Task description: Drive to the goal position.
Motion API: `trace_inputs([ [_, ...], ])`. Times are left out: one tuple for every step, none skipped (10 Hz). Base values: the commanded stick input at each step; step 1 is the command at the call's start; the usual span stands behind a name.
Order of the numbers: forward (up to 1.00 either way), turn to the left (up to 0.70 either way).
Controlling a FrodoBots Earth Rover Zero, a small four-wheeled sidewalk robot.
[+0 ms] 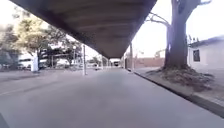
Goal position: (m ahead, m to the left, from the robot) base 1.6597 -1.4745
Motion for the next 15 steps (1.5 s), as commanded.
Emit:
trace_inputs([
  [0.70, 0.00],
  [0.70, 0.00],
  [0.70, 0.00],
  [0.70, 0.00],
  [0.70, 0.00],
  [0.70, 0.00],
  [0.70, 0.00],
  [0.70, 0.00],
  [0.70, 0.00],
  [0.70, 0.00],
  [0.70, 0.00],
  [0.70, 0.00],
  [0.70, 0.00],
  [0.70, 0.00],
  [0.70, 0.00],
])
